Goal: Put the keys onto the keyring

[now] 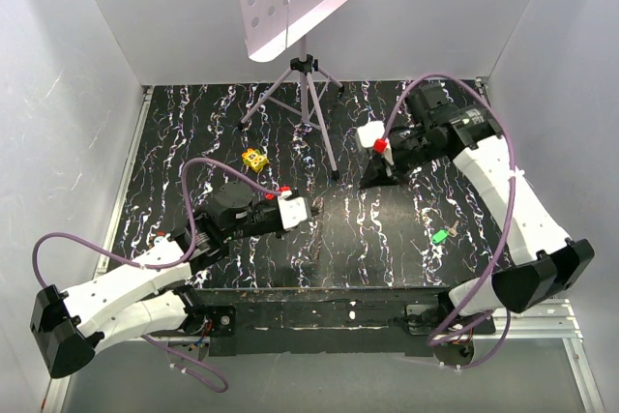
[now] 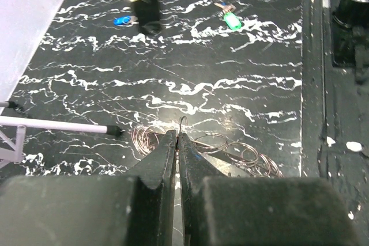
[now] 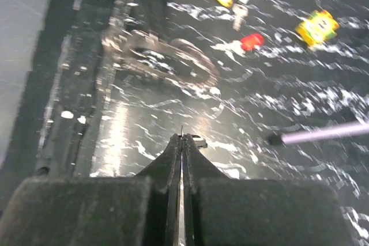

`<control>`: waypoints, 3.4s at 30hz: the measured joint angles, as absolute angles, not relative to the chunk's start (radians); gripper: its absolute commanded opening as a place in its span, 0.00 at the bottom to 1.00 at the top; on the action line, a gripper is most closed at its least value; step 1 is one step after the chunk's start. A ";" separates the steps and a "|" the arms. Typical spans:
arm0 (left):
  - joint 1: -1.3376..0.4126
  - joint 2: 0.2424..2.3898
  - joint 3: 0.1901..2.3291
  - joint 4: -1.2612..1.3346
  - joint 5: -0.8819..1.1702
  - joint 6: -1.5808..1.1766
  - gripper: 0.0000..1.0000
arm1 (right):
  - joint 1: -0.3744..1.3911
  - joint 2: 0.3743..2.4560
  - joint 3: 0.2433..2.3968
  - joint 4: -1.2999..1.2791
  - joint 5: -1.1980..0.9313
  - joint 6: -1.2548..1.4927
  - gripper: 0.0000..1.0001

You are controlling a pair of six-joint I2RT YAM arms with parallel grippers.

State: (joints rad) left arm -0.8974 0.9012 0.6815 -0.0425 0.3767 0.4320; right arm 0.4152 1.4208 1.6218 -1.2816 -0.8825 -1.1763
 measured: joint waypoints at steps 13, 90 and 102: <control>-0.899 0.933 0.714 0.051 0.220 0.199 0.00 | 0.656 1.367 1.599 -1.336 -0.873 -0.943 0.01; -0.953 0.960 0.693 0.113 0.036 0.088 0.00 | 0.754 1.560 1.695 -1.048 -0.572 -0.509 0.01; -0.953 0.953 0.673 0.113 0.033 0.087 0.00 | 0.754 1.560 1.671 -1.037 -0.542 -0.477 0.01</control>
